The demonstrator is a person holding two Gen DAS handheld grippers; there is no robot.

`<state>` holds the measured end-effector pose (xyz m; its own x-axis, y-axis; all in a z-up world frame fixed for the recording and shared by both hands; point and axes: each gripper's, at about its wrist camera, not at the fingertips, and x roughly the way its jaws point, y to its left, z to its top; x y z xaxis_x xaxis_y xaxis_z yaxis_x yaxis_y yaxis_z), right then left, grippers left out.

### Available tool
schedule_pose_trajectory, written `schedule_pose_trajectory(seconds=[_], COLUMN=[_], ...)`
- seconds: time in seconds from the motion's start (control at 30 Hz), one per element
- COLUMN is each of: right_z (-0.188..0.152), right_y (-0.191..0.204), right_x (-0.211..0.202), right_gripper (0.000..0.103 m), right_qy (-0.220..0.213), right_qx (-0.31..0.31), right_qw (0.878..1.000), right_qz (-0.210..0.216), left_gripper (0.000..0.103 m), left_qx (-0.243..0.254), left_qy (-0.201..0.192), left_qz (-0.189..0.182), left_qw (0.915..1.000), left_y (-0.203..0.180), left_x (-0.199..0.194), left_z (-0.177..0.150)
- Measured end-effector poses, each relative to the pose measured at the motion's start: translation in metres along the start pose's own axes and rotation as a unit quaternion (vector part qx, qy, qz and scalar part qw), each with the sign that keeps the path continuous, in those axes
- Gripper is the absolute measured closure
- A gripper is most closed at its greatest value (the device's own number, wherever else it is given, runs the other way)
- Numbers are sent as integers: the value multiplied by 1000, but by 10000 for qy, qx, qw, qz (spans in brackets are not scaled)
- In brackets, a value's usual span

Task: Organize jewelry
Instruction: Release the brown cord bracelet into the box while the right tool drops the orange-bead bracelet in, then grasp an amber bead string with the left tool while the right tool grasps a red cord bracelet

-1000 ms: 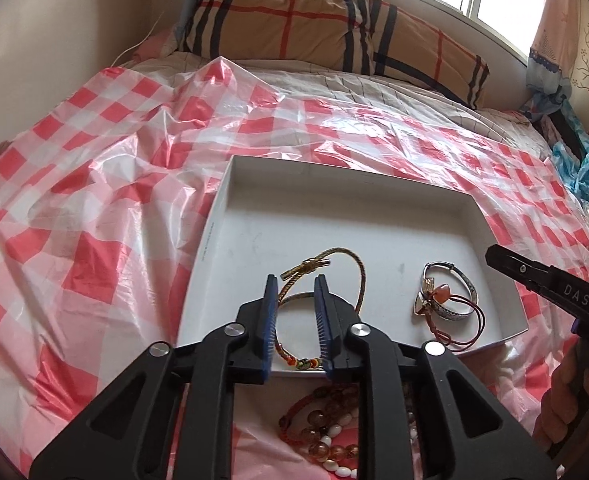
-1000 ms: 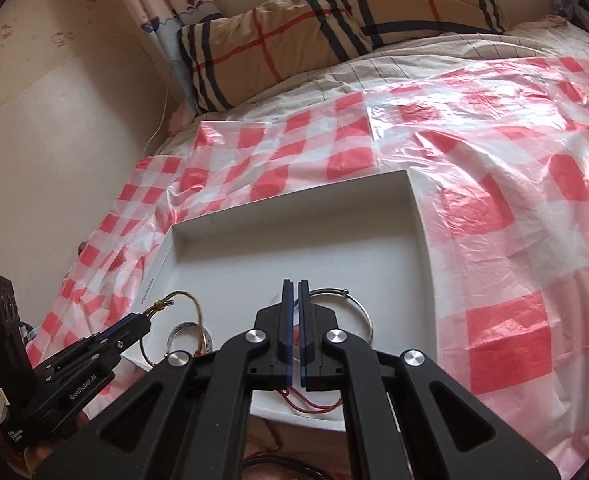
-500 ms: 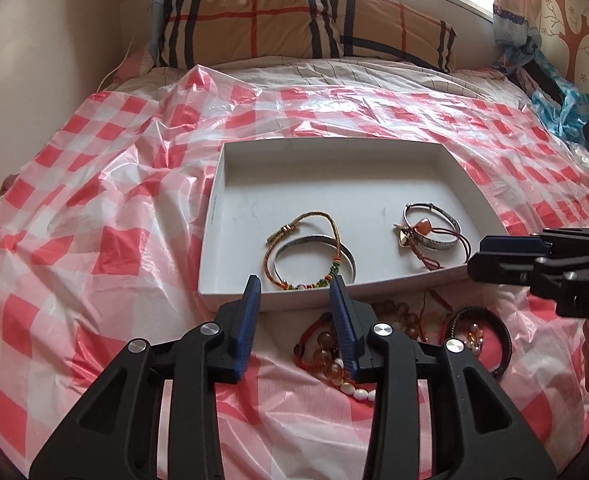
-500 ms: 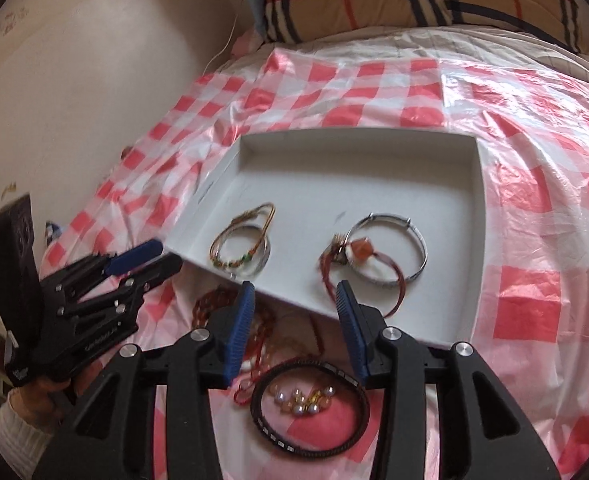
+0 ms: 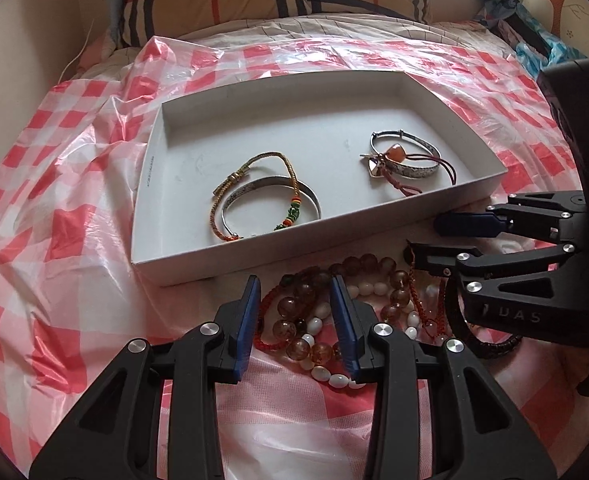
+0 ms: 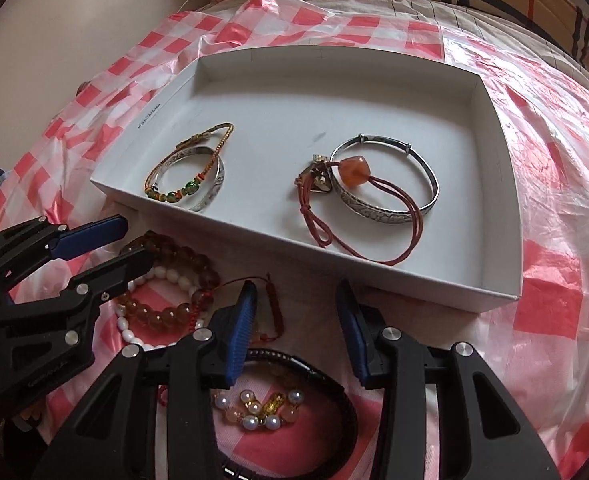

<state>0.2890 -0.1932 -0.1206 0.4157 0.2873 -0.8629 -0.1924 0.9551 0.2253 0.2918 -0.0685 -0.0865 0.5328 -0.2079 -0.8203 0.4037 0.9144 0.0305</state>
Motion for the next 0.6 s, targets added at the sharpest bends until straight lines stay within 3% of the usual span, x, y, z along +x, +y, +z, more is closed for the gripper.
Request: schedule_pose_trajectory(seconds=[0.03, 0.1, 0.17, 0.23, 0.4, 0.6], right_z=[0, -1, -2, -2, 3, 10], right_y=[3, 9, 15, 15, 0, -22], right_x=[1, 0, -1, -3, -23, -55], right_gripper=[67, 85, 96, 98, 98, 98], right_qy=[-4, 42, 92, 114, -69, -576], right_qx=[-110, -362, -585, -607, -154, 418], right_qw=[9999, 9993, 9982, 9981, 9983, 9906], right_qz=[-1, 52, 9, 21, 550, 1172], left_gripper=[69, 69, 73, 92, 93, 92], left_qx=[42, 118, 236, 330, 223, 18], left_qy=[41, 94, 164, 182, 26, -665], left_qz=[-12, -90, -101, -186, -646, -1028], left_qw=[10000, 9998, 9995, 9991, 9977, 9925], left_y=[-1, -4, -8, -11, -8, 2], left_x=[2, 4, 6, 5, -8, -38], left_z=[-1, -1, -1, 1, 9, 21])
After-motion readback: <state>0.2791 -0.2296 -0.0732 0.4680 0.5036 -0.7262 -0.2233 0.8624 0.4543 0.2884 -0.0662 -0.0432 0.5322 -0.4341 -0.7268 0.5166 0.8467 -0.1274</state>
